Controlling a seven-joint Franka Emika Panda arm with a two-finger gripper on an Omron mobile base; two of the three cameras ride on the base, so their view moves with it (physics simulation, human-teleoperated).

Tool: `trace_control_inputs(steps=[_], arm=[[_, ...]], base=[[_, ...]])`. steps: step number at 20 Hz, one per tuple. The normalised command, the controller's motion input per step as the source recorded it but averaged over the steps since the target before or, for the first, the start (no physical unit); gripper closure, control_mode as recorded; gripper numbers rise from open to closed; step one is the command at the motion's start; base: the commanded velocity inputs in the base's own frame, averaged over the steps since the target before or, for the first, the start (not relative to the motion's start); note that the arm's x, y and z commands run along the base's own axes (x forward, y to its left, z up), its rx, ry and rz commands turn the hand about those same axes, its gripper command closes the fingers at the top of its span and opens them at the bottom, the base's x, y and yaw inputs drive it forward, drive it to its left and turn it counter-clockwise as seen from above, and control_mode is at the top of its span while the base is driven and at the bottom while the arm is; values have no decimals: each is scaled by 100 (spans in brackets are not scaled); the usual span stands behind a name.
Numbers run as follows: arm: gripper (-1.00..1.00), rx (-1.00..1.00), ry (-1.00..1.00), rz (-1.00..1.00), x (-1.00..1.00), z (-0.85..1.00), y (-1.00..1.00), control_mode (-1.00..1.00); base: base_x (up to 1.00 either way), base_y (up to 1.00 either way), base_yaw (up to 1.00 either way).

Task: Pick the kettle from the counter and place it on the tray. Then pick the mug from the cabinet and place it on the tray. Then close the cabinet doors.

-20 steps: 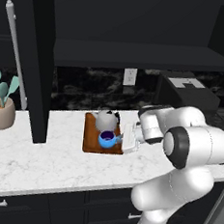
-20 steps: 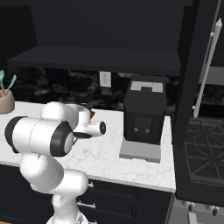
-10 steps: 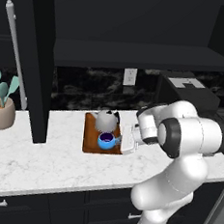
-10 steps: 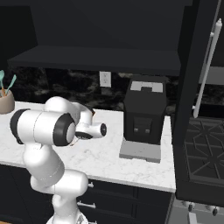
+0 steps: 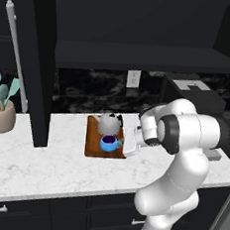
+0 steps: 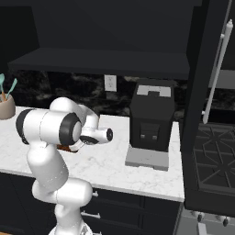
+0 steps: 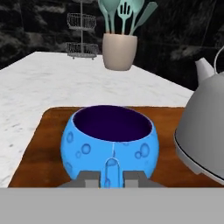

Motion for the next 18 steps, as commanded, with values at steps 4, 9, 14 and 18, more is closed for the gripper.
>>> trace_control_inputs(steps=[4,9,14,18], arm=[[-100,0,0,0,1,-2,0,-100],[-100,0,0,0,-17,1,4,-100],[-100,0,0,-1,-42,11,4,-100],[-100,0,-5,-6,-76,45,0,-100]], base=[[0,0,0],[0,0,0],[0,0,0],[0,0,0]])
